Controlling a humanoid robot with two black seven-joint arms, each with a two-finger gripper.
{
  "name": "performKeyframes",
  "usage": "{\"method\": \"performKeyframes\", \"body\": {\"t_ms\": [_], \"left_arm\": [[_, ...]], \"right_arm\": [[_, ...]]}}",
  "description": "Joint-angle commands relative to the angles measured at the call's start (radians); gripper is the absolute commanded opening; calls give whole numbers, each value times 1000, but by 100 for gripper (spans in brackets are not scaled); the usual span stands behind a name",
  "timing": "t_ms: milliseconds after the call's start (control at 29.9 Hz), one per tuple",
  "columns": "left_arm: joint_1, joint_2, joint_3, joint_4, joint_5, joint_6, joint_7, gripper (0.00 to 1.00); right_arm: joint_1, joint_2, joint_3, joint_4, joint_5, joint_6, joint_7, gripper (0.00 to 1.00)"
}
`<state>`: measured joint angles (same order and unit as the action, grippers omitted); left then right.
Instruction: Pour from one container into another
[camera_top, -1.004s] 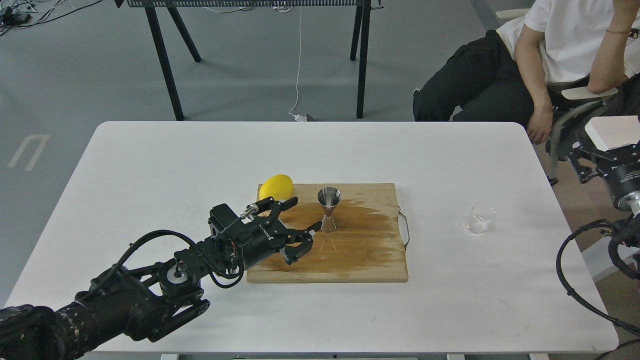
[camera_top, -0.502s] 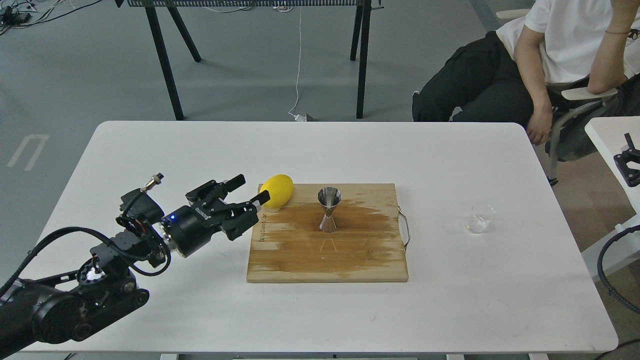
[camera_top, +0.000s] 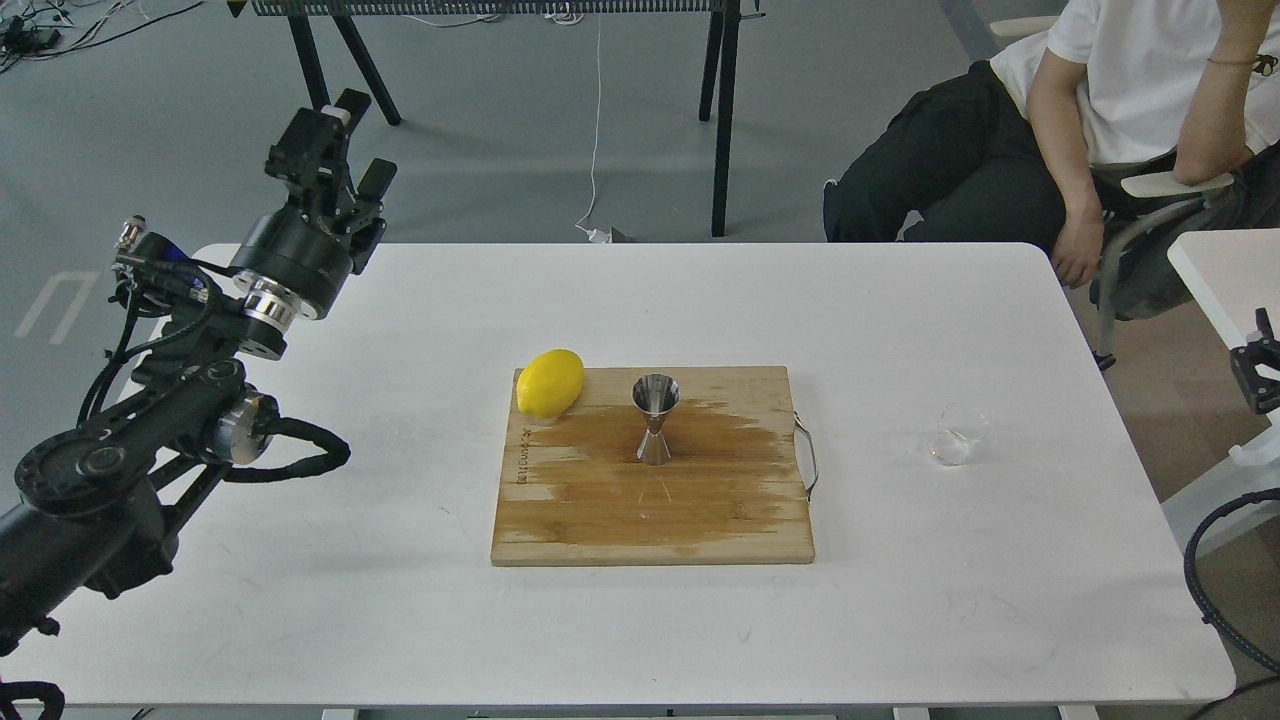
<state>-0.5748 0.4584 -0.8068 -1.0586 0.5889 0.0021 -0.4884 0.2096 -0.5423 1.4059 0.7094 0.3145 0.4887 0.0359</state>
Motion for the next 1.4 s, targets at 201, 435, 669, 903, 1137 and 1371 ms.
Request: {"method": "performKeyframes", "body": {"t_ms": [201,435,669,903,1137,1371], "left_arm": [[-13,-14,-98,238,-464,-322,34,100],[-20,-15,-101,295,-652,-395,211,100],[-20,-11,-100,295,-664,-393,208,100],[-19,-11,-98,295,-663,-389,200,100],[-16,-7,-98,295,-663,-393,202,100],[-17,-4,-100,295,-661,-393,202,100]], "right_arm": [[-278,87,15,340,12,0,3,100],[-457,136,-64,504,15,0,-5,100],[-434,232,-73,478,90,-67,-22,100],[-291,321,-74,297,90,-70,-111,100],[-173,403,-76,144,87,-75,-119,100],[-81,450,-96,7,83,-73,-109,99]]}}
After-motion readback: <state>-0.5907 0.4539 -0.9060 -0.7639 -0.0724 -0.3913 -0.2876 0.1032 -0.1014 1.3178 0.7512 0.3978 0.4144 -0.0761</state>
